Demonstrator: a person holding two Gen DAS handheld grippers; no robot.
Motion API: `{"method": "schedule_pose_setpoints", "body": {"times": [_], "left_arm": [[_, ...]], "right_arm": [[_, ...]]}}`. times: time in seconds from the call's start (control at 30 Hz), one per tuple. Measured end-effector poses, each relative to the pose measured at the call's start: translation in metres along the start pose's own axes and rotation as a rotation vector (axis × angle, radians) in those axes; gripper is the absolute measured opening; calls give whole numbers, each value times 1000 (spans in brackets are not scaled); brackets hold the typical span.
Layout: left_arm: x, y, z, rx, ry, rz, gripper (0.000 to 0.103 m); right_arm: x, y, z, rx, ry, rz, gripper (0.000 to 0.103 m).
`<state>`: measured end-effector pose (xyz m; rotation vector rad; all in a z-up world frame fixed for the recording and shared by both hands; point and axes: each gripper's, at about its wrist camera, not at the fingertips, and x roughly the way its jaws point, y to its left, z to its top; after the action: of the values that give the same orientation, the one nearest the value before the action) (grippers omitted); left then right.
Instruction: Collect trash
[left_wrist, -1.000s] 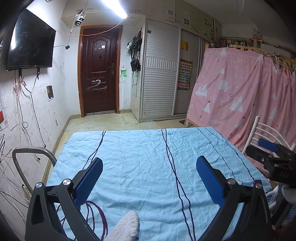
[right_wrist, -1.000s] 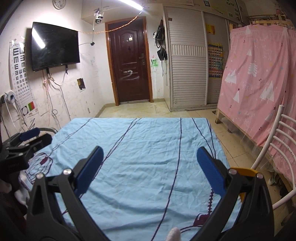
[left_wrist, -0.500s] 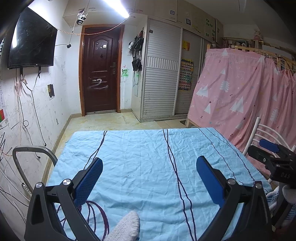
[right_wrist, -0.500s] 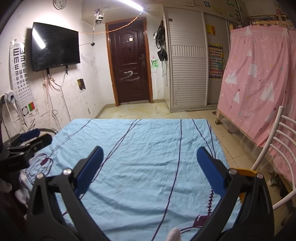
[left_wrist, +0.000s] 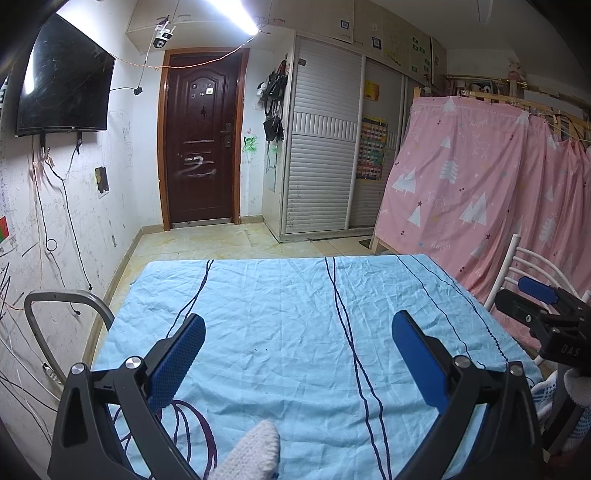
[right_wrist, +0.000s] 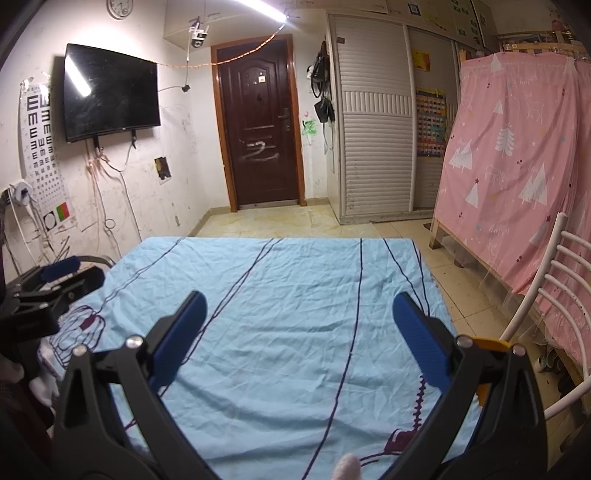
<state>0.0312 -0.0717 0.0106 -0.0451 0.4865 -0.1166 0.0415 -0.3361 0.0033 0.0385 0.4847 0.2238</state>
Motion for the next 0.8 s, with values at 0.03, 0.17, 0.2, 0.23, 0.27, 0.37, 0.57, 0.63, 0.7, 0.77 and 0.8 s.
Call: {"method": "schedule_pose_setpoints", "body": {"times": [0.03,0.17,0.2,0.23,0.27,0.37,0.57,0.63,0.7,0.77,0.8], "left_arm": [[0,0,0,1,1,0,92],[1,-2,1,-3,4,-6,92],[1,-3,1,-3,4,-6,92],[1,-3,1,-3,4,-5,92],[1,-3,1,-2,4,-5,92],[1,-3,1,-2,5,-5,92],[2,-5,2,4,7,-5,92],[2,-6,2,7,7,-4,92],[2,-7,1,11,5,-8,92],[1,-7,1,10,-6,-8,92],[1,-8,1,13,-8,-10,92]], "right_arm": [[0,-1,0,-2,1,0,97],[0,-1,1,0,1,1,97],[0,-1,0,-2,1,0,97],[0,-1,0,-2,0,0,97],[0,-1,0,-3,0,0,97],[0,-1,0,-3,1,0,97],[0,-1,0,-2,3,2,97],[1,-2,0,-5,4,2,97],[1,-2,0,-3,4,3,97],[1,-2,0,-4,4,2,97],[1,-2,0,-3,4,2,97]]}}
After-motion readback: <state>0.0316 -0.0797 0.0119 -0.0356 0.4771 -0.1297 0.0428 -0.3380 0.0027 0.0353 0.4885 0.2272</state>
